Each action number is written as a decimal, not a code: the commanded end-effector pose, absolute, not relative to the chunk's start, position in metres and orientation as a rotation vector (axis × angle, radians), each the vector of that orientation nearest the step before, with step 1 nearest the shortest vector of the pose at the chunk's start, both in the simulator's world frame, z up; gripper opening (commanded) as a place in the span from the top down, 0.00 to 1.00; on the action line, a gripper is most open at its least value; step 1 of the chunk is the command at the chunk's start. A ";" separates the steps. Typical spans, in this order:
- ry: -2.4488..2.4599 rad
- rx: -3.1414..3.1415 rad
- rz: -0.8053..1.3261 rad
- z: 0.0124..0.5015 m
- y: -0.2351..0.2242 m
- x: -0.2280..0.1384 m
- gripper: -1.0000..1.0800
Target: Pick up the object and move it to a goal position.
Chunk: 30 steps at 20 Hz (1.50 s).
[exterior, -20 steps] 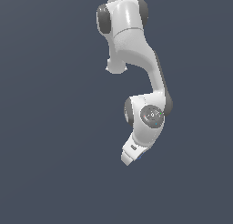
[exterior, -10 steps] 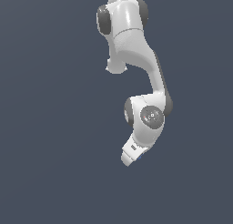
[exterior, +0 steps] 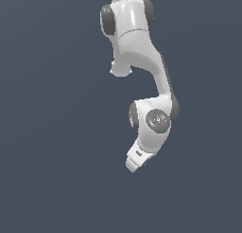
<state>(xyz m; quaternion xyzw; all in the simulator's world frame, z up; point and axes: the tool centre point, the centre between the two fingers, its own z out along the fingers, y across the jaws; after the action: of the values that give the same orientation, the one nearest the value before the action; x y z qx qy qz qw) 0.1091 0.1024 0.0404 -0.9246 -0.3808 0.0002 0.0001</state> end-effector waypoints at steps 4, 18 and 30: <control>-1.197 -2.905 0.000 0.044 0.102 0.103 1.00; -1.197 -2.905 0.001 0.069 0.099 0.053 1.00; -1.197 -2.906 0.001 0.104 0.096 -0.014 1.00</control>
<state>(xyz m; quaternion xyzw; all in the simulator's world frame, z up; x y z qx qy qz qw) -0.0044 0.0965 0.0989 -0.9247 -0.3807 0.0005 -0.0004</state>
